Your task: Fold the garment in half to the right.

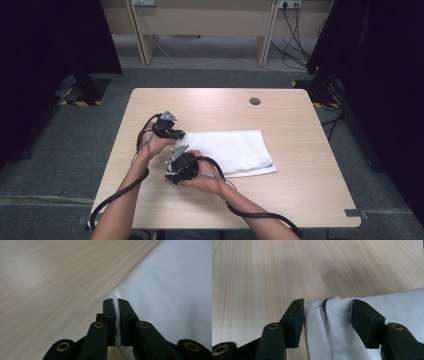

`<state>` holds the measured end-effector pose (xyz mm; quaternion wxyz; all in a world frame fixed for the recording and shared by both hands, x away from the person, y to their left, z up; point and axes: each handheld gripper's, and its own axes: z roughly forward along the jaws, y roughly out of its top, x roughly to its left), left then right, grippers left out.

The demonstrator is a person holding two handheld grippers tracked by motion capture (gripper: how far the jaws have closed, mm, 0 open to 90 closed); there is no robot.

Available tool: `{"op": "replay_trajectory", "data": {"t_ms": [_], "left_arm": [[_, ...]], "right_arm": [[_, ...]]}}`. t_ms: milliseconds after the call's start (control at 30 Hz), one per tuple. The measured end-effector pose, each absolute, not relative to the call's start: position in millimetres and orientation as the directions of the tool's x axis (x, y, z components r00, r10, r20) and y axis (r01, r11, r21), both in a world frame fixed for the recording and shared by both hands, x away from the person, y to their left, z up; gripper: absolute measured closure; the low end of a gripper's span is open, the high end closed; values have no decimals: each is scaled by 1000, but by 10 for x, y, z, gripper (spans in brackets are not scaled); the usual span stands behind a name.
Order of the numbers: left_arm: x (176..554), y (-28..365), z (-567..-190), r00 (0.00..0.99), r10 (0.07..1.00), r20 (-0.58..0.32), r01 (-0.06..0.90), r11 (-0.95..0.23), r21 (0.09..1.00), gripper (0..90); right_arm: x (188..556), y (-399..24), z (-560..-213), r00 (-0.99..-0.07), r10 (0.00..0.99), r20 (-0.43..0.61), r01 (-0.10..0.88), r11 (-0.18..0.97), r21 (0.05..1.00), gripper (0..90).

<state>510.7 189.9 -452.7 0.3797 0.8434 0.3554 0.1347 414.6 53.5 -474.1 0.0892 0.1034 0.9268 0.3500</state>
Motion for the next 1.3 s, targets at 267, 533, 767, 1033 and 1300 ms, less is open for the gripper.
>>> {"op": "replay_trajectory", "data": {"t_ms": [267,533,767,1033,1300], "left_arm": [[5106,1913,-4540,711,702,-41,505,-469,725,846],[5104,1923,-4533,710,703,-42,514,-476,713,846],[5113,1949,-4424,705,707,-51,527,-475,705,845],[5123,1905,-4247,699,715,-38,547,-499,672,840],[5153,1855,-4039,698,716,-33,549,-504,667,834]], "right_arm": [[4155,549,-4739,-959,260,-113,120,733,669,672],[4127,589,-4723,-951,281,-126,126,728,674,771],[4114,593,-4608,-950,296,-102,140,691,709,773],[4106,553,-4426,-954,294,-63,152,652,743,785],[4135,457,-4225,-950,311,-23,174,590,789,792]]}}
